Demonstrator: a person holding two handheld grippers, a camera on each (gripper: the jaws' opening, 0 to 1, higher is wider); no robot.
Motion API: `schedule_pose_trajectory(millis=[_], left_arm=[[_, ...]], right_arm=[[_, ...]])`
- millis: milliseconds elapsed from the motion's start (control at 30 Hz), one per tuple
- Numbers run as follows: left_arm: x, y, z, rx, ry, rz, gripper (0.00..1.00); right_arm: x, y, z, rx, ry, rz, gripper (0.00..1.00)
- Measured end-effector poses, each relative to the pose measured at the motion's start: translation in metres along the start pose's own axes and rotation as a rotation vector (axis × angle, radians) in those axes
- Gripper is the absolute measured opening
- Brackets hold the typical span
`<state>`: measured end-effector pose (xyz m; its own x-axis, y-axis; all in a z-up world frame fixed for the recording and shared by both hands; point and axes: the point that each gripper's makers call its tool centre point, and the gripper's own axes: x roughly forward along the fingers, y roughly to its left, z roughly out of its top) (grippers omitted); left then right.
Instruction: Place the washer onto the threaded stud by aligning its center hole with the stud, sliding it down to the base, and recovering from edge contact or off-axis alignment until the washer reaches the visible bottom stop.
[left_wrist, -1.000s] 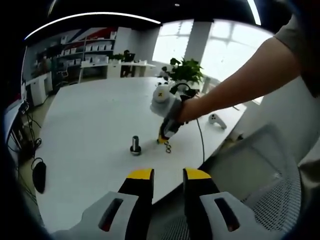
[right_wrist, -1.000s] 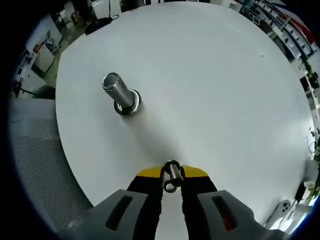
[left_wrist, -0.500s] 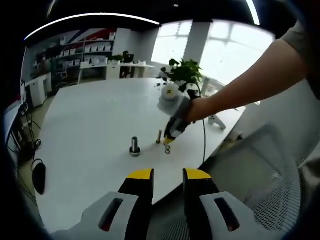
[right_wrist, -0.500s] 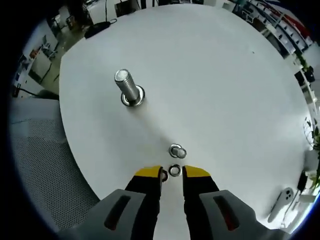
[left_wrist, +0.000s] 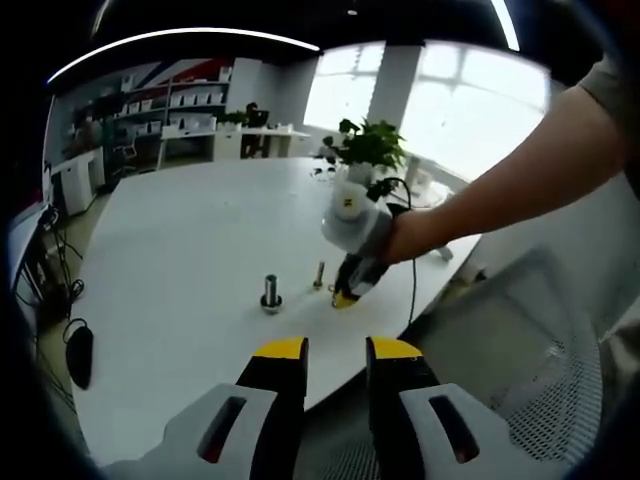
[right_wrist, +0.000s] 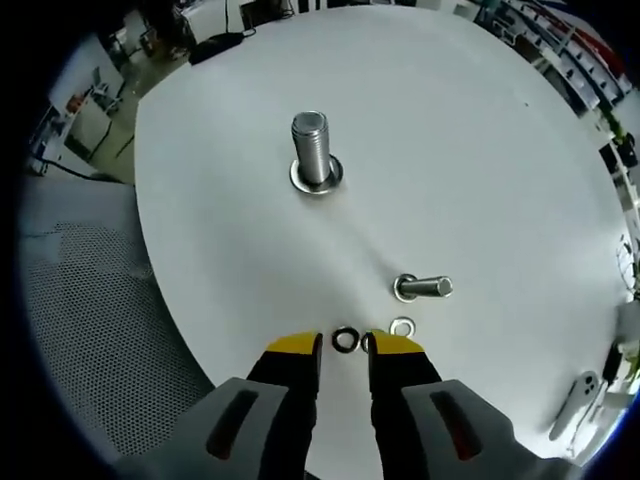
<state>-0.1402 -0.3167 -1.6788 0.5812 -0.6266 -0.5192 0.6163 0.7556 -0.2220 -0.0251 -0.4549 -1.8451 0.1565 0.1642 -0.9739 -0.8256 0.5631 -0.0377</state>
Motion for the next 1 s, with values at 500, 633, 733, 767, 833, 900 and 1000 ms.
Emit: schedule_pose_trajectory(millis=[500, 633, 733, 767, 833, 900, 1000], left_arm=[[0.0, -0.001, -0.001, 0.001, 0.009, -0.006, 0.21], [0.001, -0.001, -0.001, 0.001, 0.01, -0.008, 0.21], [0.001, -0.001, -0.001, 0.002, 0.01, -0.011, 0.21], [0.001, -0.002, -0.001, 0.003, 0.01, -0.012, 0.21], [0.001, -0.002, -0.001, 0.005, 0.009, -0.013, 0.2], [0.001, -0.002, -0.001, 0.004, 0.009, -0.014, 0.2], [0.001, -0.002, -0.001, 0.004, 0.008, -0.017, 0.2]], right_arm=[[0.008, 0.002, -0.01, 0.004, 0.02, 0.017, 0.2], [0.009, 0.007, -0.008, -0.013, 0.014, 0.021, 0.2], [0.01, 0.008, -0.007, -0.029, 0.024, 0.021, 0.19], [0.01, 0.008, -0.006, -0.034, 0.029, 0.021, 0.19], [0.01, 0.008, -0.006, -0.04, 0.044, 0.022, 0.19], [0.009, 0.009, -0.006, -0.047, 0.053, 0.024, 0.19], [0.01, 0.008, -0.006, -0.094, 0.087, 0.018, 0.16]])
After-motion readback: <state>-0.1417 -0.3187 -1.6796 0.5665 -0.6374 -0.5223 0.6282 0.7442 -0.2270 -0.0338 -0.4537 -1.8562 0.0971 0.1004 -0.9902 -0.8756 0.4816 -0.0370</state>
